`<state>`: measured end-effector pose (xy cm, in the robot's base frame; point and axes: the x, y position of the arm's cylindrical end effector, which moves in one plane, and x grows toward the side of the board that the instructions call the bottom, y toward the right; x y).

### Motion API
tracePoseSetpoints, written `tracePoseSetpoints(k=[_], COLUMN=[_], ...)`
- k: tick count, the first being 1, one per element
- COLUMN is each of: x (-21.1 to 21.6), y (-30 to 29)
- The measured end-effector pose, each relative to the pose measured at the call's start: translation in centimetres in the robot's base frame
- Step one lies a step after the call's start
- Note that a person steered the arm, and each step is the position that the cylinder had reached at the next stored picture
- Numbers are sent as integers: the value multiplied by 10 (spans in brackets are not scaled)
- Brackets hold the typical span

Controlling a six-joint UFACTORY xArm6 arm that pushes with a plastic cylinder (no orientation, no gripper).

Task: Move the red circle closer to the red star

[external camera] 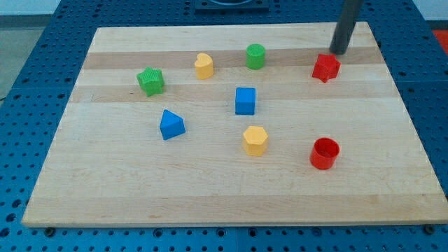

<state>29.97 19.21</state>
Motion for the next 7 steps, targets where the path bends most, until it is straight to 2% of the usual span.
tracePoseSetpoints(k=[1,2,3,4,5,6,7], x=[50,66,14,38,87,106,118], y=[-14,-6,-25,-71,-85,-61,-64])
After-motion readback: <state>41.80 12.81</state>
